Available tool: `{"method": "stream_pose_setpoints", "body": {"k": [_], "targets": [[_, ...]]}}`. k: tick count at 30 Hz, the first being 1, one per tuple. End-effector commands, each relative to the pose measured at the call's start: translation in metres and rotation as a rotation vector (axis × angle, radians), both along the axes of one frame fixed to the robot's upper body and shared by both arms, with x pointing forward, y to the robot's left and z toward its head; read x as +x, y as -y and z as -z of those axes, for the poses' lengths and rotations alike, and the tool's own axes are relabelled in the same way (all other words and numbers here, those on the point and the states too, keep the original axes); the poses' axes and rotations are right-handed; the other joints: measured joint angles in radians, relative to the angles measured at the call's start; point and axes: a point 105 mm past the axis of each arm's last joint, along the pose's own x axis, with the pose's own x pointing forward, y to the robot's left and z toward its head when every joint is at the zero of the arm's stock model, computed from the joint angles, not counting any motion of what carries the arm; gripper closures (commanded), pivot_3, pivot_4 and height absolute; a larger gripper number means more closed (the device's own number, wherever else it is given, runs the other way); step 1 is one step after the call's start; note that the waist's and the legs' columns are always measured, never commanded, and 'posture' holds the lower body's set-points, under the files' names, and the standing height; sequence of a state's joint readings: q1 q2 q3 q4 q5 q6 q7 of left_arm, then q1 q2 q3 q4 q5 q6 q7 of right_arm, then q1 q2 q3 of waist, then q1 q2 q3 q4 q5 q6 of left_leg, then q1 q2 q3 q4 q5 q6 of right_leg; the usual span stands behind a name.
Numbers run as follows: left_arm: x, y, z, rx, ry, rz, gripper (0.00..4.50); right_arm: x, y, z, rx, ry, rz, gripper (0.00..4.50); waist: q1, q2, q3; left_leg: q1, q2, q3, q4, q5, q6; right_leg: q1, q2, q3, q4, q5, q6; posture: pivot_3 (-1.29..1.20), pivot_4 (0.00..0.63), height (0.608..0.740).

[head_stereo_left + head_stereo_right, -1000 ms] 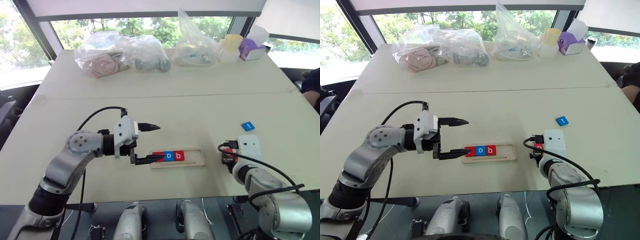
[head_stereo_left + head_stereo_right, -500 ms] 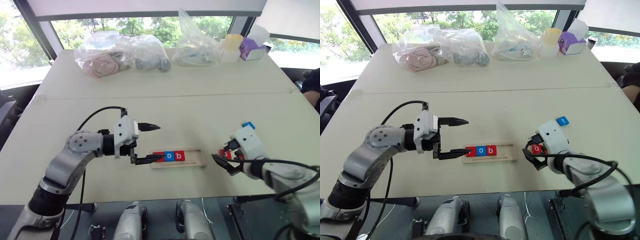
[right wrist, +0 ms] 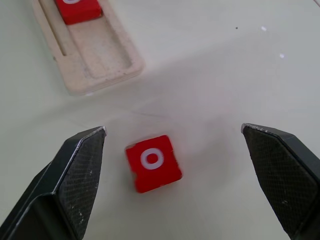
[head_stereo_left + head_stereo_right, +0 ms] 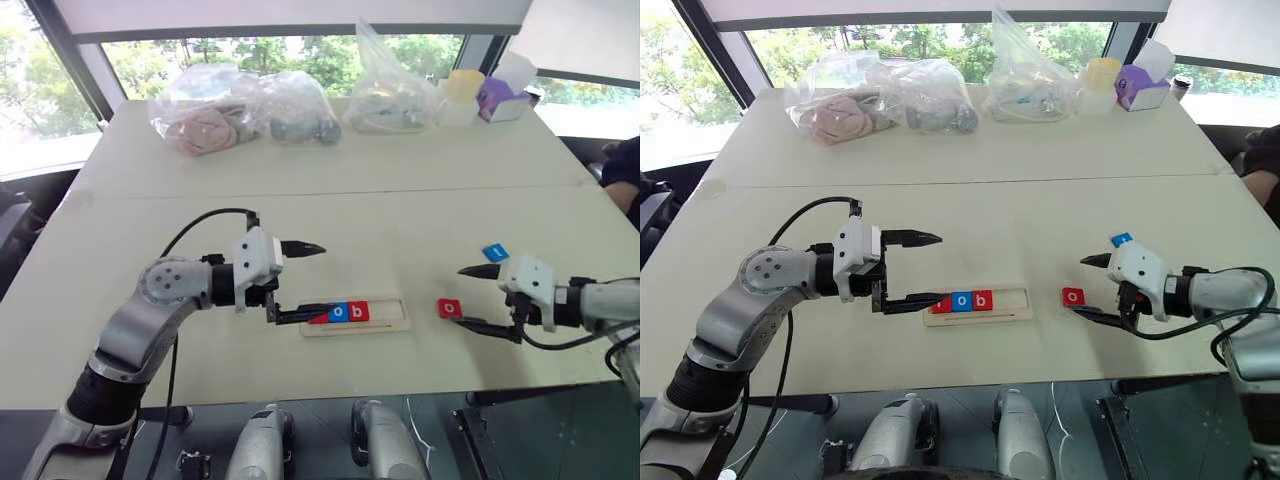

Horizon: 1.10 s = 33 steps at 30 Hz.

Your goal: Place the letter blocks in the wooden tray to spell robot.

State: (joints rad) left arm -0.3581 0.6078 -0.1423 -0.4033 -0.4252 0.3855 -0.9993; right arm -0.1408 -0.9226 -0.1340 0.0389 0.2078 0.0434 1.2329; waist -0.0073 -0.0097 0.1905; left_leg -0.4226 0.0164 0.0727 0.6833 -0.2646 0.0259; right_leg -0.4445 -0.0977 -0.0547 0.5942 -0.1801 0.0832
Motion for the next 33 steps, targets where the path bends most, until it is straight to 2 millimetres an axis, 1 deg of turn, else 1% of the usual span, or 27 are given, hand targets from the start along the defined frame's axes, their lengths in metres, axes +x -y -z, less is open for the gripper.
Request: {"method": "stream_pose_setpoints", "body": {"k": [1,7,13,15,20,23,24,27,28,29,33], "targets": [[-0.002,0.001,-0.01,-0.014,0.043,0.009,0.0,0.004,0.003,0.006,-0.033,0.017,-0.046,0.03,0.004,0.0,0.0,0.0,0.0,0.0,0.0,0.0,0.0,0.0,0.0,0.0,0.0,0.0,-0.001,0.0,0.15,0.74],[-0.003,0.0,-0.01,-0.01,0.044,0.005,0.0,0.007,0.011,0.02,-0.044,-0.037,-0.065,0.03,0.014,0.0,0.0,0.001,0.0,0.001,0.001,0.0,0.0,0.0,0.0,0.001,0.0,0.001,-0.001,0.0,0.15,0.74],[-0.003,0.0,-0.011,-0.012,0.044,0.004,0.0,0.007,0.016,0.025,-0.03,-0.078,-0.057,0.03,0.019,0.0,0.0,0.003,0.0,0.001,0.001,0.0,0.0,0.002,0.0,0.001,0.001,0.001,-0.001,0.0,0.15,0.74],[-0.004,0.001,-0.011,-0.012,0.044,0.007,0.0,0.005,0.017,0.026,-0.002,-0.114,-0.045,0.03,0.02,0.0,0.0,0.003,0.0,0.001,0.001,0.0,0.0,0.002,0.0,0.001,0.001,0.001,-0.001,0.0,0.15,0.74],[-0.005,0.001,-0.013,-0.013,0.046,0.01,0.0,0.004,0.018,0.025,0.023,-0.144,-0.037,0.03,0.02,0.0,0.0,0.003,0.0,0.001,0.001,0.0,0.0,0.002,0.0,0.001,0.001,0.001,-0.001,0.0,0.15,0.74],[-0.005,0.002,-0.013,-0.013,0.046,0.011,0.0,0.005,0.018,0.024,0.026,-0.148,-0.034,0.81,0.02,0.0,0.0,0.003,0.0,0.001,0.001,0.0,0.0,0.002,0.0,0.001,0.001,0.001,-0.001,0.0,0.15,0.74],[-0.004,0.002,-0.013,-0.014,0.045,0.011,0.0,0.005,0.018,0.024,0.027,-0.15,-0.033,1.24,0.02,0.0,0.0,0.003,0.0,0.001,0.001,0.0,0.0,0.002,0.0,0.001,0.001,0.001,-0.001,0.0,0.15,0.74],[-0.004,0.002,-0.013,-0.014,0.045,0.012,0.0,0.005,0.018,0.024,0.03,-0.155,-0.032,2.87,0.02,0.0,0.0,0.003,0.0,0.001,0.001,0.0,0.0,0.002,0.0,0.001,0.001,0.001,-0.001,0.0,0.15,0.74],[-0.005,0.002,-0.013,-0.013,0.045,0.013,0.0,0.005,0.018,0.024,0.033,-0.157,-0.032,3.31,0.02,0.0,0.0,0.003,0.0,0.002,0.001,0.0,0.0,0.002,0.0,0.001,0.001,0.001,-0.001,0.0,0.15,0.74],[-0.004,0.002,-0.013,-0.013,0.044,0.013,0.0,0.005,0.018,0.024,0.035,-0.158,-0.031,3.36,0.02,0.0,0.0,0.003,0.0,0.002,0.001,0.0,0.0,0.002,0.0,0.001,0.001,0.001,-0.001,0.0,0.15,0.74],[-0.005,0.002,-0.013,-0.013,0.046,0.013,0.0,0.006,0.016,0.022,0.043,-0.163,-0.028,3.36,0.02,0.0,0.0,0.003,0.0,0.002,0.001,0.0,0.0,0.002,0.0,0.001,0.001,0.001,-0.001,0.0,0.15,0.74]]}}
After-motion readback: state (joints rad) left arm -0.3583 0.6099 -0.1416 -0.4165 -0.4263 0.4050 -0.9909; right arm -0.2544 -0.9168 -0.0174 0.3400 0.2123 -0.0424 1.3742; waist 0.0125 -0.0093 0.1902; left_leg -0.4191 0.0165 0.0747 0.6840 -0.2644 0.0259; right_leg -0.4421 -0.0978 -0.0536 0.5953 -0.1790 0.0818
